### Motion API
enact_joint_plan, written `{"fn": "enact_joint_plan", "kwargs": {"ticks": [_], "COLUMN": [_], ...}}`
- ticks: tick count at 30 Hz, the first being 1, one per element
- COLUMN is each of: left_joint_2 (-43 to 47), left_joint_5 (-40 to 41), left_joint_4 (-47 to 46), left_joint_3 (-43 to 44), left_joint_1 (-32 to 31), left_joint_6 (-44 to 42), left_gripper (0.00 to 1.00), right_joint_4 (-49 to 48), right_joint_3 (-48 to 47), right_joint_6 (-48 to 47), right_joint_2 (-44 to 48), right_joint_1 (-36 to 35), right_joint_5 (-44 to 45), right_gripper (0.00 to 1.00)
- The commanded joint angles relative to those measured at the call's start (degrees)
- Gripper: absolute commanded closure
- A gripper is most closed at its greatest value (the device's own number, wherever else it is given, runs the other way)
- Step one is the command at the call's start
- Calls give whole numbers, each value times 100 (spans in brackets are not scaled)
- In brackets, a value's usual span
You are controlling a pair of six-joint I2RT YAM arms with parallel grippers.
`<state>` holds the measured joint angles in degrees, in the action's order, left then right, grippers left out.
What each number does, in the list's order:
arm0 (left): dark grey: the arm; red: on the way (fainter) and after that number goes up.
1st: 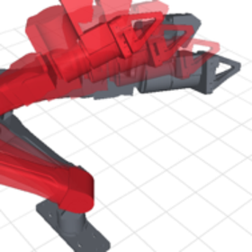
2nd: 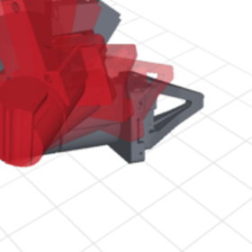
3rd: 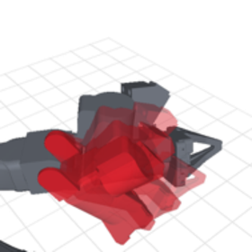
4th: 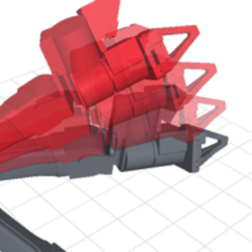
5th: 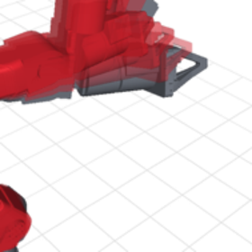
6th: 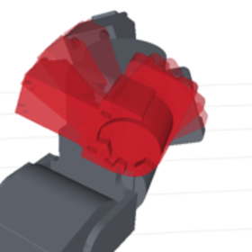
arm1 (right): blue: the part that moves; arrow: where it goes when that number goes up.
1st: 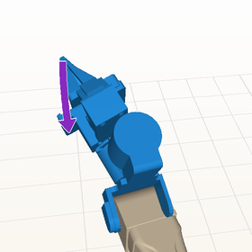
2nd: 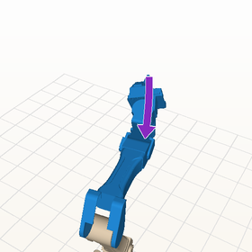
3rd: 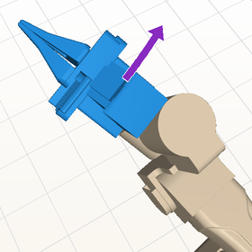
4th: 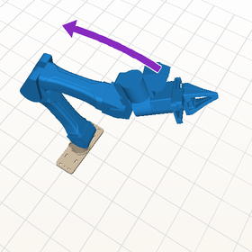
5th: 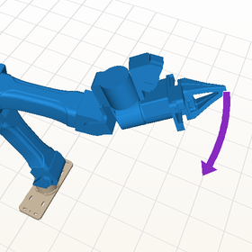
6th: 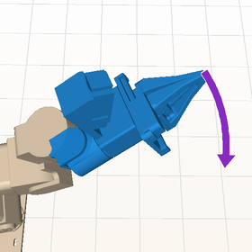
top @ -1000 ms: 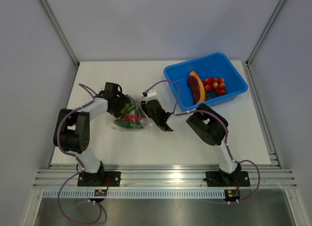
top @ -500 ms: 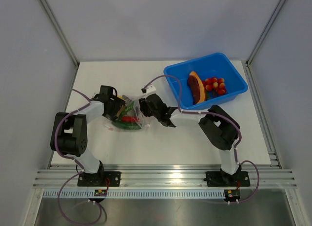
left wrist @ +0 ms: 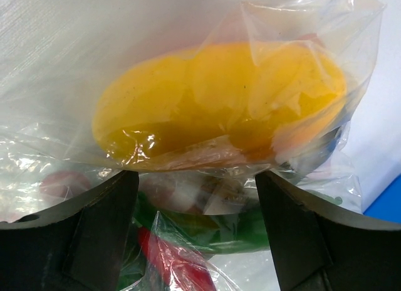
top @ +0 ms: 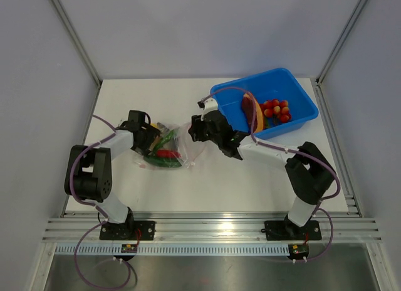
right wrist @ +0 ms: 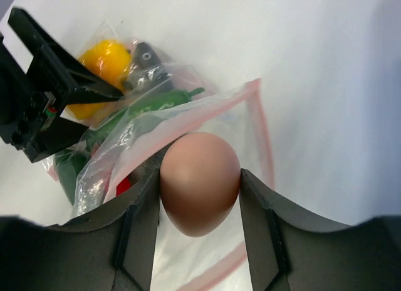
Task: Open the zip-top bag and remove the fake food
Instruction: Pick up the food from the zipper food storage bag, then place the food in the bin.
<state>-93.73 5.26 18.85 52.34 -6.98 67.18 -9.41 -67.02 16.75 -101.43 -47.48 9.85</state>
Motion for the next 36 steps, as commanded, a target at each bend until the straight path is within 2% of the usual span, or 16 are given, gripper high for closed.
{"fn": "enact_joint_plan", "kwargs": {"ticks": [1, 5, 8, 13, 17, 21, 24, 26, 34, 35, 36], "left_joint_2": [233, 241, 285, 557, 777, 1085, 1383, 1524, 2332, 2394, 2447], "left_joint_5": [186, 107, 63, 177, 370, 765, 933, 1143, 1644, 1732, 1855], "left_joint_4": [22, -48, -127, -127, -14, 189, 241, 425, 822, 978, 1058], "left_joint_3": [-66, -101, -145, -154, -154, -101, -136, -145, -899, -953, -971], "left_joint_1": [22, 4, -22, -172, -233, -242, -312, -383, -383, -383, -383], "left_joint_6": [41, 32, 41, 15, 32, -12, -38, 41, 392, 471, 515], "left_gripper": [21, 22, 23, 22, 20, 15, 9, 6, 5, 5, 5], "right_joint_4": [-79, -35, 9, 106, 159, 290, 597, 738, 1089, 1099, 1099], "right_joint_3": [233, 497, 725, 1007, 1209, 1166, 894, 762, 515, 524, 541], "right_joint_6": [232, 433, 863, 1154, 1408, 1682, 1656, 1577, 1480, 1506, 1515], "right_joint_2": [720, 1116, 1432, 1916, 1978, 1654, 1425, 1257, 976, 1002, 1063], "right_joint_1": [265, 547, 1029, 1619, 2101, 2533, 2630, 2639, 2622, 2630, 2630], "right_joint_5": [-89, 87, 0, 456, 685, 492, 509, 527, 457, 405, 352], "right_gripper": [54, 53, 52, 51, 50, 49, 45, 38, 27, 25, 17]}}
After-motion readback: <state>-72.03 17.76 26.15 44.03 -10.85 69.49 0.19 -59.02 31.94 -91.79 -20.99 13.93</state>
